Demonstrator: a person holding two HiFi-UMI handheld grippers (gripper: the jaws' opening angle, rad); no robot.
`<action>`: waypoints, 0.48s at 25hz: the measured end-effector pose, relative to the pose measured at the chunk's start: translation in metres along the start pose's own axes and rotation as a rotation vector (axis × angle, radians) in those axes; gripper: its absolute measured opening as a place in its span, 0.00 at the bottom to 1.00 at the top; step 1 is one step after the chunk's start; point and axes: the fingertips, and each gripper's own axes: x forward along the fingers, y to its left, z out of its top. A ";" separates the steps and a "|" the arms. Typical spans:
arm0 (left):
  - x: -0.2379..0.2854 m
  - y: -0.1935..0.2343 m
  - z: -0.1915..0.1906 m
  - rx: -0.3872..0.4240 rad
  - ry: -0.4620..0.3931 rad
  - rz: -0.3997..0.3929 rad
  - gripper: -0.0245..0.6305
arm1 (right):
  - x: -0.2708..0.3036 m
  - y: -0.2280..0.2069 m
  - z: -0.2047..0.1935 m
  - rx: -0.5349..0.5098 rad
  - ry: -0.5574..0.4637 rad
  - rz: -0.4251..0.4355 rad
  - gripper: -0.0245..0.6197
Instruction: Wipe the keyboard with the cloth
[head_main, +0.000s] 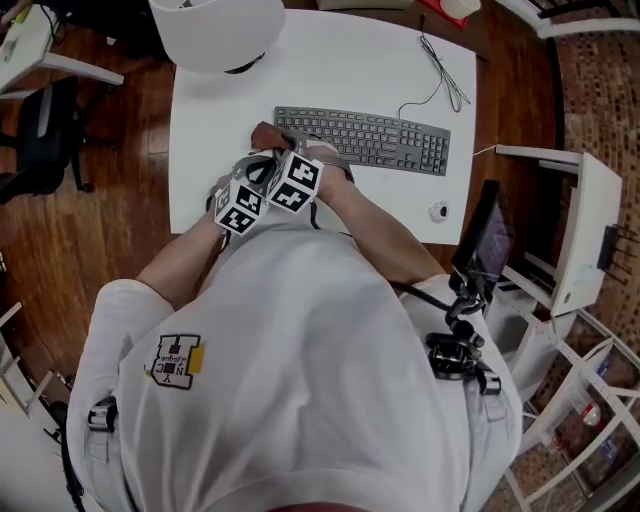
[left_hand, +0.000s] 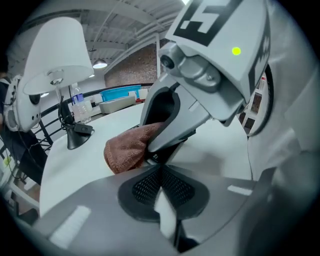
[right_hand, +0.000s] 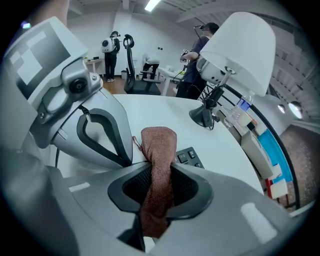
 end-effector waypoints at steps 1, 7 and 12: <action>-0.001 0.000 -0.001 -0.001 0.000 0.000 0.04 | 0.000 0.001 0.001 0.005 -0.001 0.001 0.19; -0.003 0.000 -0.002 -0.007 0.000 0.003 0.04 | -0.003 -0.002 -0.006 0.055 -0.009 -0.010 0.19; -0.002 0.000 -0.002 -0.008 0.002 0.002 0.04 | -0.011 -0.014 -0.025 0.119 -0.003 -0.034 0.18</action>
